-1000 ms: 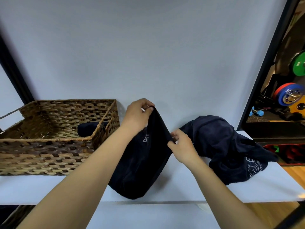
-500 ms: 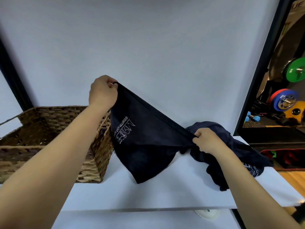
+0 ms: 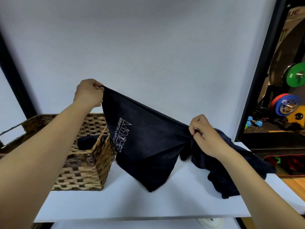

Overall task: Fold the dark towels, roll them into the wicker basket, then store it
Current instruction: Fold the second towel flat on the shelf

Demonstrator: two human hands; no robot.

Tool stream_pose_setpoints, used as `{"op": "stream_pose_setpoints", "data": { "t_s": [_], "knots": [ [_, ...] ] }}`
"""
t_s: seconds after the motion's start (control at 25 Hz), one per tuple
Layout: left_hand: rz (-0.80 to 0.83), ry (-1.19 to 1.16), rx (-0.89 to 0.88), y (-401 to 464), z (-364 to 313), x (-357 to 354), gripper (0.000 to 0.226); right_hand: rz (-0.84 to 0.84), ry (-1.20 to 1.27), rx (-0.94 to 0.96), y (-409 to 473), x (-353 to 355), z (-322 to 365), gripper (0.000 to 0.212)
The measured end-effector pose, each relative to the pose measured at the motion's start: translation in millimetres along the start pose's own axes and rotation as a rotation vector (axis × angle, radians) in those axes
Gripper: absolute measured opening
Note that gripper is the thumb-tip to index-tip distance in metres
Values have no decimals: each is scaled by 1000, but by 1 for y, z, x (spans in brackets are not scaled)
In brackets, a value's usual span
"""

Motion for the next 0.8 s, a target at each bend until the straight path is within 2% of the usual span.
{"op": "stream_pose_setpoints", "data": {
  "t_s": [0.24, 0.4, 0.64, 0.8],
  "knots": [
    [3, -9, -3, -6, 0, 2, 9, 124, -297, -24, -2, 8, 6, 24],
    [17, 6, -23, -5, 0, 8, 9, 98, -467, -140, 0, 22, -3, 35],
    [29, -5, -28, -7, -10, 7, 12, -288, -92, -271, 39, 66, 11, 32],
    [31, -27, -34, -4, -32, 12, 17, -300, -34, -226, 58, 89, 23, 27]
  ]
}}
Point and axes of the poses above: each hand's wrist, its own y-axis towards the middle knuckle, its own x-axis out of the back of the hand, z = x × y, the point moved 2 cm from there along y, towards the middle knuckle, and after that the axes turned 1 degree about -z, right-handed, at the moved point
